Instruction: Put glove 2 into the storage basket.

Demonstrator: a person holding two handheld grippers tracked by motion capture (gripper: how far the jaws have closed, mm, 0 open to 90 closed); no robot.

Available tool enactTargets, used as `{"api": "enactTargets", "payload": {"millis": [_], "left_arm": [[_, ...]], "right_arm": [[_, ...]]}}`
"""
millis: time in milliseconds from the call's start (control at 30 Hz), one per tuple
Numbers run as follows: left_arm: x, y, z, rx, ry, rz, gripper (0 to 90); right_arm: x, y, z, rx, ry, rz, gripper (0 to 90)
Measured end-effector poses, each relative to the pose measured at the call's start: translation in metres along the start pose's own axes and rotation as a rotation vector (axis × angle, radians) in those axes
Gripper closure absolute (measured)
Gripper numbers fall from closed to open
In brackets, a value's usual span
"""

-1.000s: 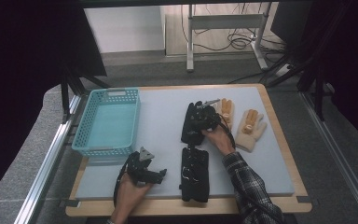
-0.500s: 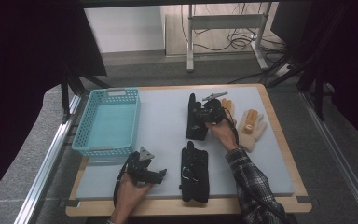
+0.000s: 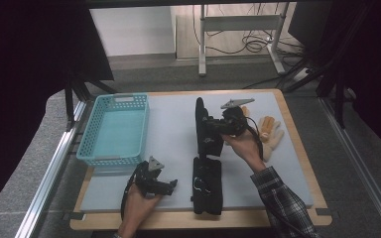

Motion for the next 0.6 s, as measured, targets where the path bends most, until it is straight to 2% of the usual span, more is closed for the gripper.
{"api": "enactTargets", "payload": {"millis": [133, 267, 400, 467, 600], "left_arm": [[0.0, 0.0, 0.0, -0.001, 0.001, 0.002, 0.3], [0.0, 0.0, 0.0, -0.002, -0.004, -0.004, 0.3], [0.0, 0.0, 0.0, -0.001, -0.001, -0.004, 0.3], [0.0, 0.0, 0.0, -0.001, -0.002, -0.005, 0.3], [0.0, 0.0, 0.0, -0.002, -0.006, -0.006, 0.3]], "right_arm": [[0.01, 0.026, -0.018, -0.034, 0.006, -0.027, 76.7], [0.029, 0.044, -0.031, -0.068, 0.015, -0.016, 76.5], [0.049, 0.058, -0.044, -0.089, 0.012, 0.014, 76.3], [0.057, 0.062, -0.047, -0.088, 0.012, 0.014, 76.2], [0.079, 0.069, -0.046, -0.088, 0.006, 0.03, 76.1]]}}
Point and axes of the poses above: each handheld gripper's, and its own axes: z roughly forward along the jaws, x roughly out of its underside, y roughly to its left, the point moved 6 cm from there along z, roughly forward along the jaws, and after that the axes turned 13 degrees about z, right-handed, at the moved point
